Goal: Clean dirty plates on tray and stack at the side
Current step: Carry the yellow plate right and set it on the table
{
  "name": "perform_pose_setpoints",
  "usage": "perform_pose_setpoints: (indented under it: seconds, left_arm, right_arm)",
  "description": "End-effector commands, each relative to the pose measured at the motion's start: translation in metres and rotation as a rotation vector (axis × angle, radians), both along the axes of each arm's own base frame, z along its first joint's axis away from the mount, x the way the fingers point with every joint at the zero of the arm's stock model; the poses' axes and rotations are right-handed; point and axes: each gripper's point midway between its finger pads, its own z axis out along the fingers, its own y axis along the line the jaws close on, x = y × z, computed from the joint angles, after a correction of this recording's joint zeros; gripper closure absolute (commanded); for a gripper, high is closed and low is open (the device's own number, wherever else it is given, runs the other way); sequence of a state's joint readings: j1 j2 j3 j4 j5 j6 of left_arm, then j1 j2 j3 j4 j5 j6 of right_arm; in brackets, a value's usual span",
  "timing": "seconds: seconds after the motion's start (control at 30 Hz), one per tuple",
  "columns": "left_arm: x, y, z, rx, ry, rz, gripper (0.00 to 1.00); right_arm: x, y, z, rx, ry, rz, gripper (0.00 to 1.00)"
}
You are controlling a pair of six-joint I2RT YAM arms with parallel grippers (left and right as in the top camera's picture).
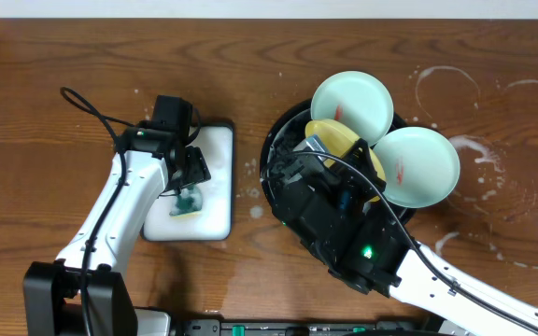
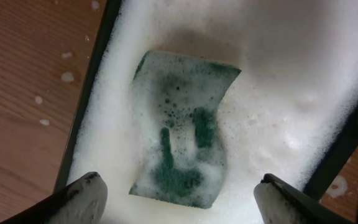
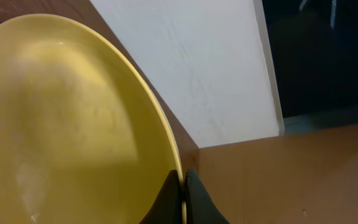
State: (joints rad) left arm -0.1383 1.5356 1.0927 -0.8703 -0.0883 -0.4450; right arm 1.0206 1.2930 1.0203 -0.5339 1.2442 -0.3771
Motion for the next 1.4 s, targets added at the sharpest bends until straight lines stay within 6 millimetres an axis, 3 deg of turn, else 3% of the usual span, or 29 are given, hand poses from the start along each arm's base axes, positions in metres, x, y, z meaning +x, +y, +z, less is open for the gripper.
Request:
perform_pose_setpoints:
  seconds: [0.0,0.13,0.4,0.5,0.6,0.67,0.77,0.8,0.83,1.0,1.13,1.37]
  left_arm:
    - [0.0,0.002,0.001,0.009,0.0,0.004,0.18]
    - [0.0,0.002,0.001,0.008,0.0,0.004,0.18]
    - [0.0,0.002,0.001,0.008,0.0,0.004,0.18]
    - [0.0,0.002,0.001,0.008,0.0,0.004,0.18]
    - [0.0,0.002,0.001,0.008,0.0,0.004,0.18]
    - [0.0,0.002,0.001,0.009,0.0,0.004,0.18]
    - [0.0,0.002,0.001,0.008,0.0,0.004,0.18]
    - [0.0,0.002,0.001,0.008,0.0,0.004,0.18]
    - [0.0,0.002,0.001,0.008,0.0,0.004,0.18]
    - [0.0,0.002,0.001,0.009,0.0,0.004,0.18]
    - [0.0,0.002,0.001,0.008,0.0,0.004,0.18]
    - [0.0,0.002,0.001,0.008,0.0,0.004,0.18]
  right_arm:
    - [-0.001,-0.002,0.017,0.021,-0.044,-0.021,0.99]
    - [0.005,-0.002,0.004,0.18,-0.019,-0.027,0.99]
    - [0.032,-0.018,-0.069,0.819,0.338,-0.119,0.99]
    - [0.041,-0.035,-0.072,1.026,0.434,-0.133,0.99]
    - [0.05,-0.07,-0.065,1.218,0.458,-0.16,0.99]
    - [0.056,-0.106,-0.061,1.338,0.43,-0.222,0.99]
    - [0.059,-0.165,-0.061,1.464,0.354,-0.335,0.99]
    - [0.058,-0.204,-0.062,1.544,0.286,-0.424,0.99]
    - [0.056,-0.223,-0.064,1.571,0.249,-0.471,0.99]
    - [0.032,-0.332,-0.092,1.692,0.033,-0.795,0.99]
    - [0.006,-0.382,-0.13,1.769,-0.025,-1.006,0.99]
    - [-0.01,-0.423,-0.193,1.83,-0.015,-1.173,0.99]
